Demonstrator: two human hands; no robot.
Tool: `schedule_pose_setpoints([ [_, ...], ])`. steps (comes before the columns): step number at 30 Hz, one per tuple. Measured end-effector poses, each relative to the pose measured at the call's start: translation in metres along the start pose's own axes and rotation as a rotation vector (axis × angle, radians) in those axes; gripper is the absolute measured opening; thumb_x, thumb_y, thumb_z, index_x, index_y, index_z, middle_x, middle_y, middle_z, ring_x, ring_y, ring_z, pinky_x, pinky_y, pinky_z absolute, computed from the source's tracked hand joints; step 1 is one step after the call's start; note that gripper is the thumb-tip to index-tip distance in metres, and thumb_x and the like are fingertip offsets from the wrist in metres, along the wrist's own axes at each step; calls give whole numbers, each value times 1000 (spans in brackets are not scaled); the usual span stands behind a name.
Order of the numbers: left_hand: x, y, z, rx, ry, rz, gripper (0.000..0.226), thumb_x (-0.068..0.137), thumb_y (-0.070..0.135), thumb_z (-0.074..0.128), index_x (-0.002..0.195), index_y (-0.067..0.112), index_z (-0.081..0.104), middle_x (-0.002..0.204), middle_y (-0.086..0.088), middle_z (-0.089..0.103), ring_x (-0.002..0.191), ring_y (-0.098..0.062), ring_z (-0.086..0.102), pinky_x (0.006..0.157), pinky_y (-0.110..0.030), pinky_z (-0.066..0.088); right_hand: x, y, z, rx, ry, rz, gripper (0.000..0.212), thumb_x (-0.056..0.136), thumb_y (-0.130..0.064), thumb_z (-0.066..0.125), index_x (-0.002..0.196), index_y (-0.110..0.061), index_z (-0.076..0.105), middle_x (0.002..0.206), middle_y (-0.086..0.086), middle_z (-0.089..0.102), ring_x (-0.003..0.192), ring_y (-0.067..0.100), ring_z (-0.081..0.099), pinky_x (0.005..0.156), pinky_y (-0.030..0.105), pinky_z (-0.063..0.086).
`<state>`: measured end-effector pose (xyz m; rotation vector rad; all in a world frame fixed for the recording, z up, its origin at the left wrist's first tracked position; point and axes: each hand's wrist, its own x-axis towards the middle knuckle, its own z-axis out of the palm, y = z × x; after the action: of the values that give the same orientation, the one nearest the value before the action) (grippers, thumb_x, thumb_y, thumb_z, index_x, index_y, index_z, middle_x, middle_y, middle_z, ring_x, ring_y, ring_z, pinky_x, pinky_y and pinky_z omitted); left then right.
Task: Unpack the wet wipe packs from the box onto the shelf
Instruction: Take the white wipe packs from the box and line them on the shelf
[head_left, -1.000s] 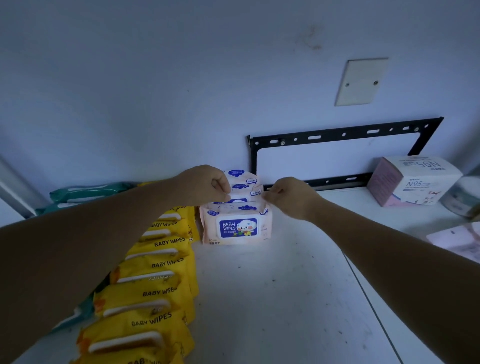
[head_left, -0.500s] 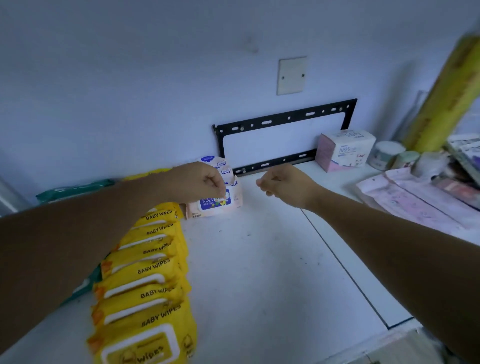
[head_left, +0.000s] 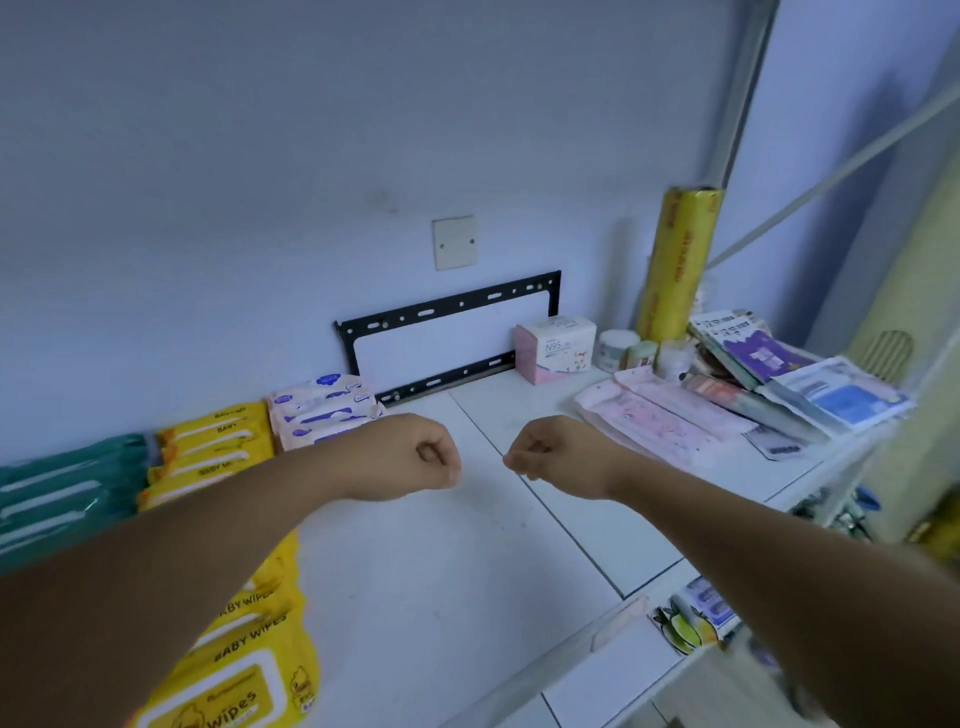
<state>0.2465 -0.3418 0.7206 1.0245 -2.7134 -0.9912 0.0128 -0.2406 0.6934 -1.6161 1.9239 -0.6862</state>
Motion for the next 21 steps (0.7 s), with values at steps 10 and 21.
schedule_pose_setpoints([
  [10, 10, 76, 99, -55, -78, -2, 13, 79, 46, 72, 88, 37, 73, 91, 8, 75, 91, -20, 70, 87, -42, 56, -100, 93, -39, -6, -12, 76, 28, 87, -52, 64, 92, -25, 71, 91, -7, 74, 88, 12, 69, 83, 34, 57],
  [21, -4, 148, 238, -84, -198, -58, 13, 86, 43, 73, 93, 33, 73, 95, 4, 74, 76, -5, 67, 75, -29, 54, -208, 209, -40, 13, -114, 153, 27, 90, -46, 66, 87, -20, 74, 88, 0, 76, 86, 22, 71, 81, 39, 58],
])
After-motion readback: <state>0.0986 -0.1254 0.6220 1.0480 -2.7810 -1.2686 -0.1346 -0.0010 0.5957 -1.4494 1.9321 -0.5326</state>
